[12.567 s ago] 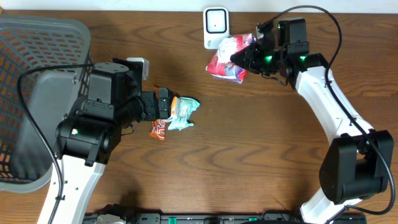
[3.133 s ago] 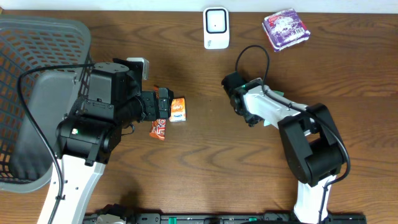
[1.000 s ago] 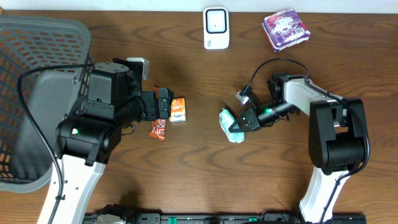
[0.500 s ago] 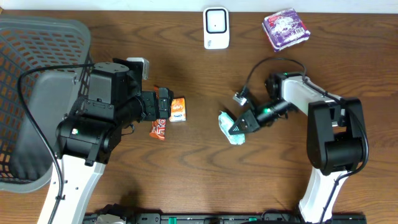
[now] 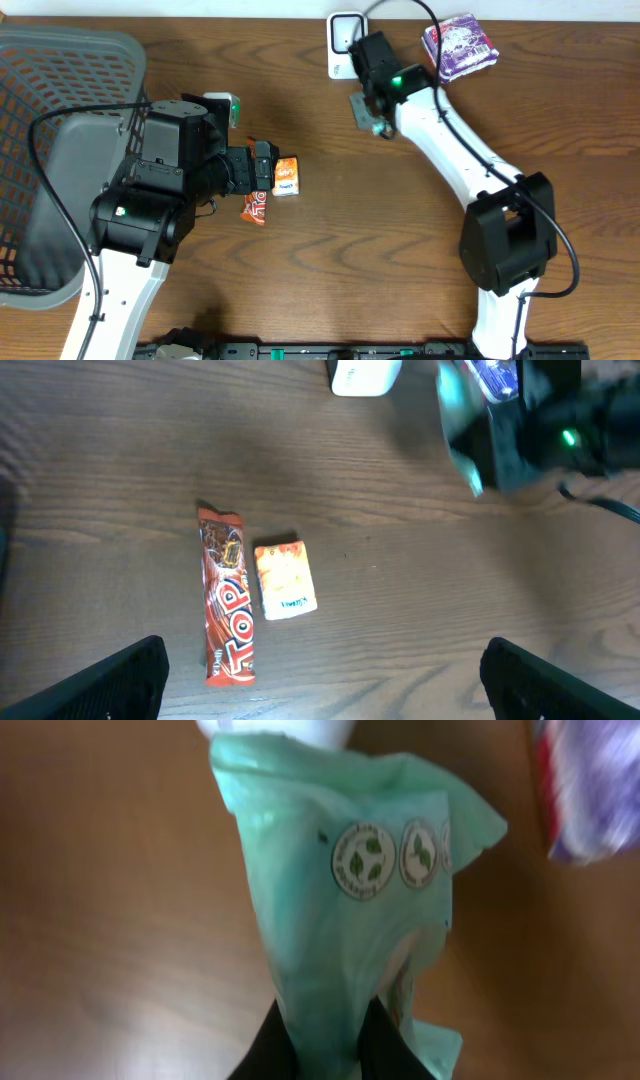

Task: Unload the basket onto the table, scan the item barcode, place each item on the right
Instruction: 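Hold the mint-green packet in front of the white scanner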

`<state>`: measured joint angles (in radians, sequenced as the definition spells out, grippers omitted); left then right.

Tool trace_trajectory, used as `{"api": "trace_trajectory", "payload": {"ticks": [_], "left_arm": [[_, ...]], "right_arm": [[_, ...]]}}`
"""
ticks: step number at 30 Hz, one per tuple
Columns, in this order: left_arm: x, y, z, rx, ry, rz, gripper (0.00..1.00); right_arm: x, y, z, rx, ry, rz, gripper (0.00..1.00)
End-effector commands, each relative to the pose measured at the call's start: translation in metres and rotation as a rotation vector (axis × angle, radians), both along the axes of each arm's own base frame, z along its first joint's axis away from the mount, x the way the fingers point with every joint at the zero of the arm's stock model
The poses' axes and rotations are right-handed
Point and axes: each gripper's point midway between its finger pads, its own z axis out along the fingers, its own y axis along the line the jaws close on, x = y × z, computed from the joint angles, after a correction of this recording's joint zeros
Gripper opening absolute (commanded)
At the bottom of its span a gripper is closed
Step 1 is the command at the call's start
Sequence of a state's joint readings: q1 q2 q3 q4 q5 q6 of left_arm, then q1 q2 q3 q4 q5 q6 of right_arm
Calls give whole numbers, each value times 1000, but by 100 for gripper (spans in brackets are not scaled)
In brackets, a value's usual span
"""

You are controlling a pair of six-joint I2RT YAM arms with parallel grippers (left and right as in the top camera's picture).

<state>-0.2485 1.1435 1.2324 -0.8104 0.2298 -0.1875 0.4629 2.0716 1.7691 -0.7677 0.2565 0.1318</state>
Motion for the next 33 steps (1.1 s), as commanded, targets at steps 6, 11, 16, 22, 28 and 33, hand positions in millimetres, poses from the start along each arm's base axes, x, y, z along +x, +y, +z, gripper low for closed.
{"api": "trace_trajectory", "payload": {"ticks": [6, 11, 16, 22, 28, 33], "left_arm": [[2, 2, 7, -3, -16, 17, 99], [2, 2, 7, -3, -15, 17, 99], [2, 2, 7, -3, -15, 17, 99], [2, 2, 7, -3, -15, 17, 99], [2, 2, 7, -3, -15, 17, 99], [2, 2, 7, -3, -16, 17, 99]], "right_arm": [[67, 21, 53, -46, -369, 49, 1], [92, 42, 45, 22, -462, 74, 1], [111, 53, 28, 66, -519, 78, 1], [125, 50, 49, 102, -607, 59, 1], [131, 54, 61, 18, -638, 162, 1], [130, 53, 45, -31, -598, 202, 1]]}}
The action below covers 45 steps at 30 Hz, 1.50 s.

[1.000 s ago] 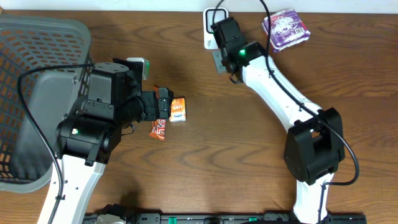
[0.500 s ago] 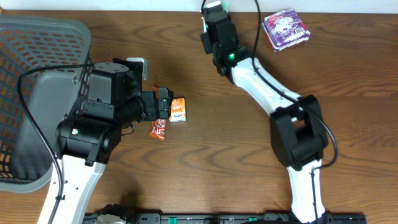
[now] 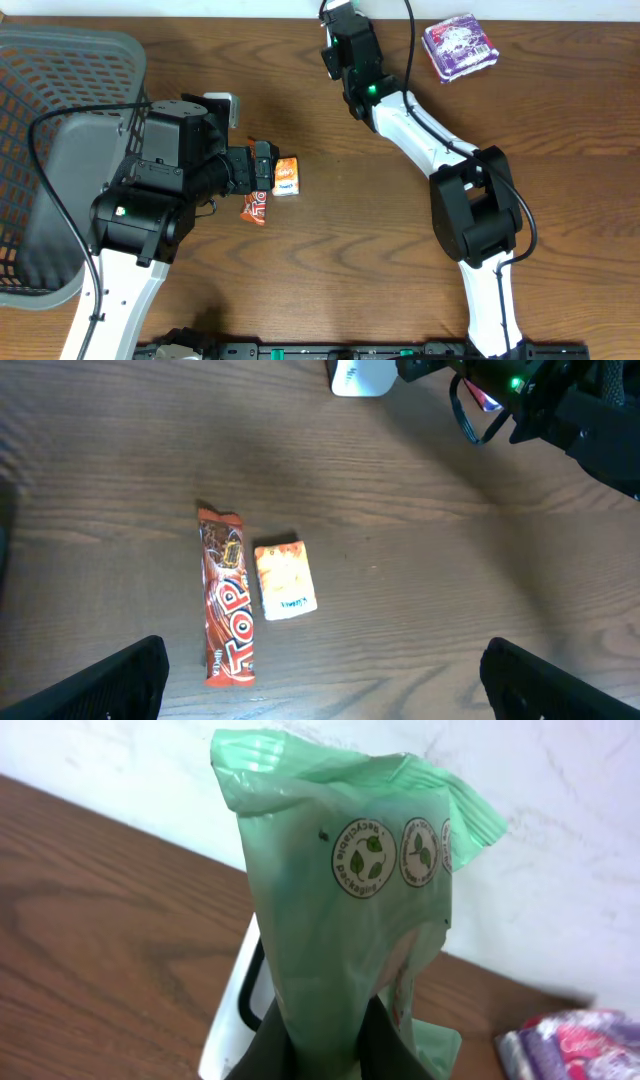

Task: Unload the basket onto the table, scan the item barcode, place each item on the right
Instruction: 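Hold the mint-green packet in front of the white scanner, then place the mint-green packet beside the floral package at top right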

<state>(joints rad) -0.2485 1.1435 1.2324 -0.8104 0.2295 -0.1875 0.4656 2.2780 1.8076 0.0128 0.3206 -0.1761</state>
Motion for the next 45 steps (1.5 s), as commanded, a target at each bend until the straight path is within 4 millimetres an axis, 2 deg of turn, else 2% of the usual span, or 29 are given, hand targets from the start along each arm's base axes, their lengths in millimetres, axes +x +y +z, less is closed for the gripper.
{"api": "trace_trajectory", "payload": {"ticks": [1, 7, 10, 15, 18, 22, 27, 29, 31, 33, 36, 40, 42, 43, 45], "left_arm": [[2, 2, 7, -3, -15, 16, 99], [2, 2, 7, -3, -15, 16, 99], [2, 2, 7, -3, -15, 16, 99], [2, 2, 7, -3, -15, 16, 99], [2, 2, 7, -3, -15, 16, 99], [2, 2, 7, -3, -15, 16, 99], [2, 2, 7, -3, -15, 16, 99], [2, 2, 7, -3, -15, 16, 99], [2, 2, 7, -3, -16, 16, 99], [2, 2, 7, -3, -16, 16, 99], [2, 2, 7, -3, -15, 16, 99], [2, 2, 7, -3, -15, 16, 99], [2, 2, 7, -3, -16, 16, 99], [2, 2, 7, -3, -15, 16, 99], [2, 2, 7, -3, -15, 16, 99]], "right_arm": [[3, -1, 10, -22, -9, 24, 1], [8, -7, 13, 36, -17, -6, 1], [10, -9, 8, -44, -23, 31, 1], [7, -10, -17, -187, 25, 90, 1], [7, -13, -25, -185, 40, 73, 1], [13, -17, -19, -38, 26, -6, 1], [12, -13, -19, -26, 26, 12, 1], [14, -23, -18, -29, 20, -40, 1], [17, -41, -8, -17, -11, -150, 1], [17, -48, 2, -23, -35, -187, 1], [16, -45, 7, -18, -31, -160, 1], [7, -18, -11, -9, 57, 13, 1], [3, -12, -16, 12, 85, 44, 1], [5, -19, -16, 13, 80, -4, 1], [8, -46, -9, -18, 45, -157, 1]]}}
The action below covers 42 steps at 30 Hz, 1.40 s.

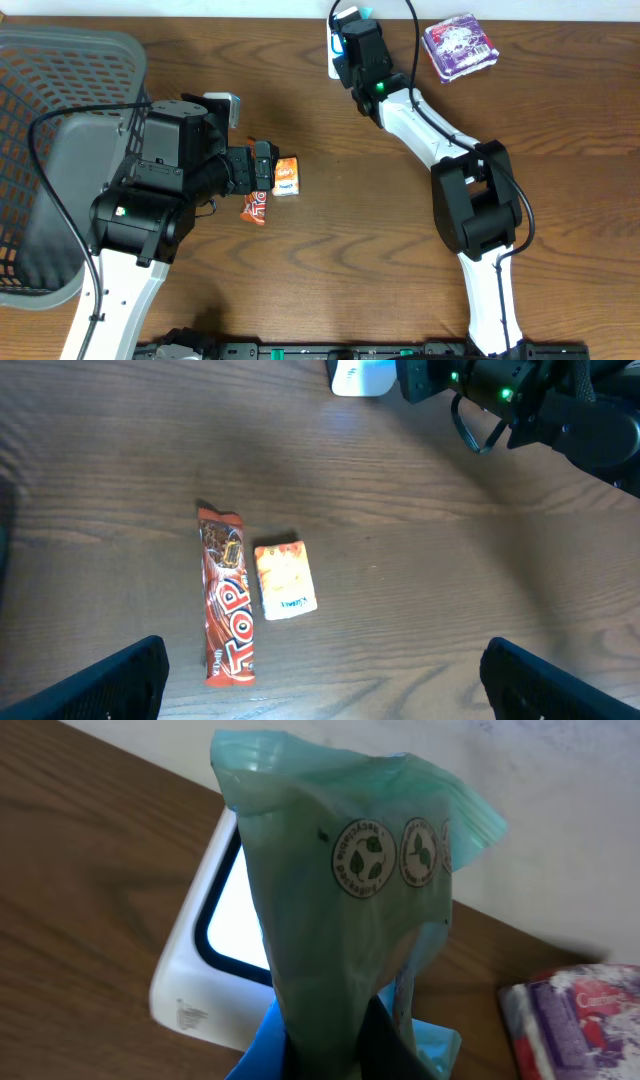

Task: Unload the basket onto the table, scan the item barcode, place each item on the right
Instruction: 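Place the mint-green packet beside the floral package at top right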

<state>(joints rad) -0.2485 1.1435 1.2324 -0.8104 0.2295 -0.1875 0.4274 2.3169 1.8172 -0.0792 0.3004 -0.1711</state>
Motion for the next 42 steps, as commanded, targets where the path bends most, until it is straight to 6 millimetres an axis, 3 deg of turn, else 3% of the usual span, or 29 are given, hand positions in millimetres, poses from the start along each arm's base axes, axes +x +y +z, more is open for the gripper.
{"api": "trace_trajectory", "payload": {"ticks": [1, 5, 9, 14, 18, 20, 22, 24, 26, 28, 29, 32, 35, 39, 42], "left_arm": [[2, 2, 7, -3, -15, 16, 99], [2, 2, 7, -3, -15, 16, 99], [2, 2, 7, -3, -16, 16, 99], [2, 2, 7, -3, -15, 16, 99], [2, 2, 7, -3, -15, 16, 99], [2, 2, 7, -3, -15, 16, 99], [2, 2, 7, -3, -16, 16, 99], [2, 2, 7, -3, -16, 16, 99], [2, 2, 7, -3, -15, 16, 99], [2, 2, 7, -3, -15, 16, 99], [2, 2, 7, -3, -15, 16, 99], [2, 2, 7, -3, -16, 16, 99], [2, 2, 7, -3, -15, 16, 99], [2, 2, 7, -3, -15, 16, 99], [2, 2, 7, -3, -15, 16, 99]], "right_arm": [[8, -40, 35, -27, -93, -216, 1], [-4, -113, 46, -197, -95, -473, 1], [-22, -191, 23, -289, 77, -583, 1], [-46, -249, -11, -278, 285, -619, 1], [-61, -285, -23, -223, 361, -686, 6], [-62, -289, -30, -177, 396, -666, 14], [-62, -283, -39, -98, 432, -614, 15], [-59, -275, -42, -44, 442, -581, 24], [-54, -268, -43, 11, 432, -571, 45], [-51, -265, -42, 49, 420, -576, 87], [-50, -264, -42, 53, 418, -575, 99], [-51, -258, -37, 51, 415, -564, 99], [-53, -249, -19, 58, 397, -546, 99], [-60, -226, 33, 115, 341, -474, 99], [-69, -191, 74, 213, 315, -348, 99]]}}
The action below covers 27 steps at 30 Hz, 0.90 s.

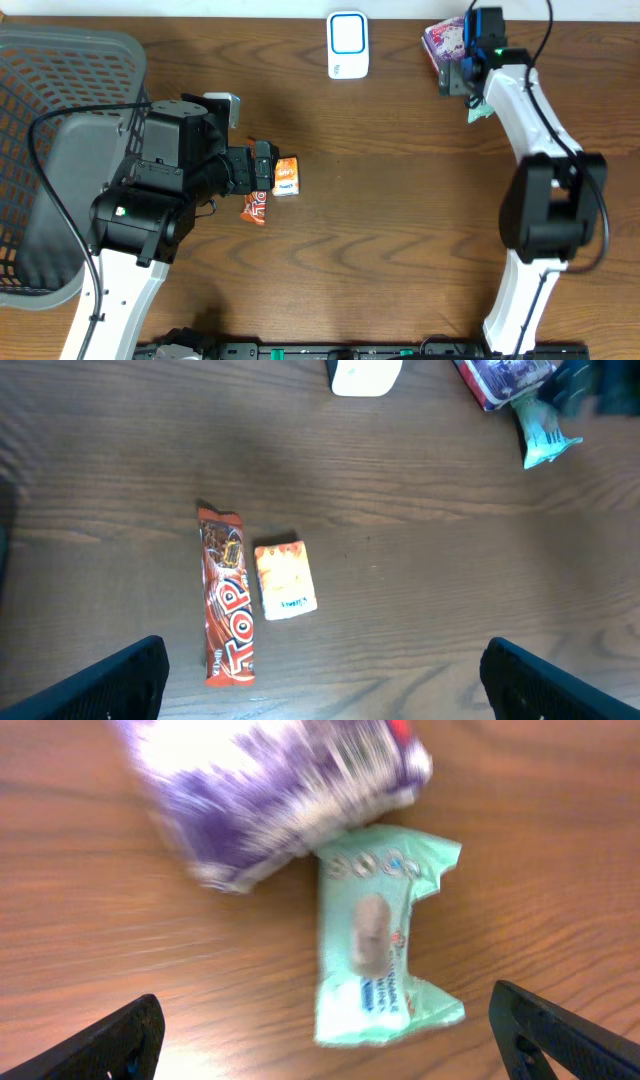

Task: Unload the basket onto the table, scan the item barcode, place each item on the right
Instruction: 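Place the mint-green packet beside the floral package at top right, then grasp the orange box with the right gripper and lift it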

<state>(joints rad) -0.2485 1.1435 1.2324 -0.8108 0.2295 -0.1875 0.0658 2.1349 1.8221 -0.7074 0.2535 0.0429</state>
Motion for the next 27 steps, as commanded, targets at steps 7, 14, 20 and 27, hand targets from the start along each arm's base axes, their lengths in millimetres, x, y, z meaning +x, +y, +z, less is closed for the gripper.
{"api": "trace_trajectory", "payload": {"ticks": [7, 14, 20, 27], "left_arm": [[2, 2, 7, -3, -16, 16, 99], [2, 2, 7, -3, -16, 16, 99], [2, 2, 7, -3, -16, 16, 99], [2, 2, 7, -3, -16, 16, 99]], "right_arm": [[-74, 173, 130, 569, -64, 507, 98], [-108, 235, 68, 630, 191, 506, 95], [-135, 287, 6, 730, 416, 505, 77], [-173, 330, -52, 829, 641, 540, 68]]}}
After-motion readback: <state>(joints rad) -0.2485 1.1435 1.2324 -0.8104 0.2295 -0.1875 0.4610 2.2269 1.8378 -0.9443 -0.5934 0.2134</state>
